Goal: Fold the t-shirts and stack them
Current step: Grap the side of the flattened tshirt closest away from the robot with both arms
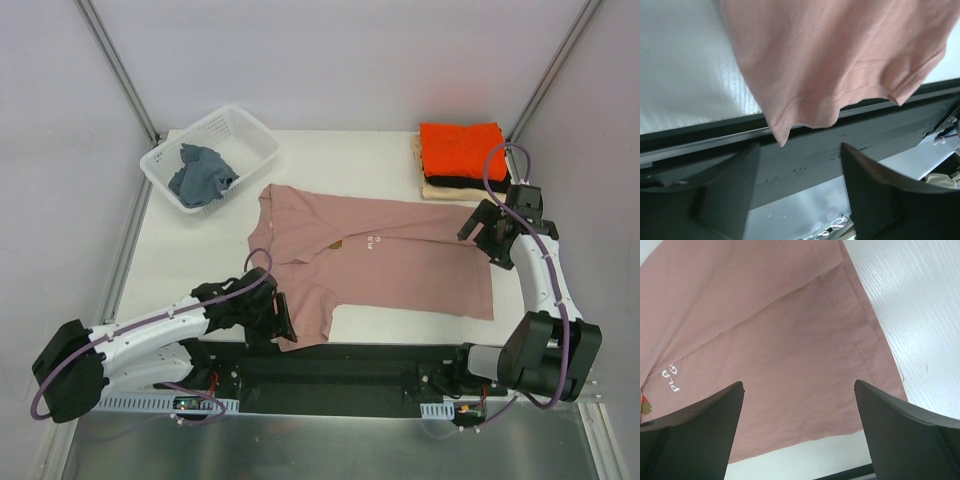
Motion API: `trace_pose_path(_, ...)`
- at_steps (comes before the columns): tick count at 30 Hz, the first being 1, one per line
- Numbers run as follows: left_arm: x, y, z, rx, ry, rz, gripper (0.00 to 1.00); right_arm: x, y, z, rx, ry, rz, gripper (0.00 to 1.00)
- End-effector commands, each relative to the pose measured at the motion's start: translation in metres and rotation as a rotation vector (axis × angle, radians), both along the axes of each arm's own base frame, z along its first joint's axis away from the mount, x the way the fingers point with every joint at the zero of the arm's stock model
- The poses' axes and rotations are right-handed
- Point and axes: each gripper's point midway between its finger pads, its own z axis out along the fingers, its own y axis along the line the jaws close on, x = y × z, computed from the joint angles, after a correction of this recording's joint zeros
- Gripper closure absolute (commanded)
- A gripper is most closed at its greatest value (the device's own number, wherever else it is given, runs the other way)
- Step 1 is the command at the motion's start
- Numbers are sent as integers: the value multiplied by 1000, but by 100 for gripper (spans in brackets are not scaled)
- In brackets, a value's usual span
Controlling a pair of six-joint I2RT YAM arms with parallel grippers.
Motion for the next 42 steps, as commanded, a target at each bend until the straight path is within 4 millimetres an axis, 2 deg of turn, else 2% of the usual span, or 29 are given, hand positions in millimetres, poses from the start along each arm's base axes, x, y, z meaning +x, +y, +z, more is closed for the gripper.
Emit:
trace_pose_path(1, 5, -10, -5, 3, 10, 8, 44, 1, -3, 11, -7, -56, -32, 3)
trace_pose_path(5, 10, 2, -23, 92, 1, 43, 48, -2, -3, 10, -2, -71, -46, 3)
trace_pose_path(12, 20, -4, -27, 122, -14, 19, 63, -4, 0, 11, 11, -77, -45, 3)
trace_pose_path(13, 20, -5, -29, 123, -6, 12, 71, -5, 0, 10, 9, -72, -46, 3)
trace_pose_path(15, 19, -7, -29, 116, -3, 3, 81, -7, -2, 9, 2, -66, -58, 3)
trace_pose_path(16, 20, -7, -28, 113, -10, 1, 95, -10, -2, 8, 4, -64, -68, 3)
trace_pose_path(17, 21, -9, -26, 105, -16, -4, 100, -12, -2, 7, 7, -63, -76, 3)
trace_pose_path(20, 25, -14, -16, 72, -55, -21, 100, -22, -4, 4, 26, -61, -110, 3)
trace_pose_path(25, 35, -22, 9, -4, -149, -48, 100, -61, -15, -1, 16, -9, -215, 3)
trace_pose_path(27, 38, -24, 17, -24, -173, -55, 100, -78, -13, -11, 66, 22, -251, 3)
trace_pose_path(33, 44, -31, 31, -60, -211, -96, 100, -121, 9, -53, 256, 123, -368, 3)
trace_pose_path(38, 49, -32, 36, -65, -238, -120, 100, -135, 9, -70, 331, 159, -470, 3)
trace_pose_path(42, 51, -31, 34, -61, -233, -118, 100, -131, 0, -80, 319, 128, -514, 1)
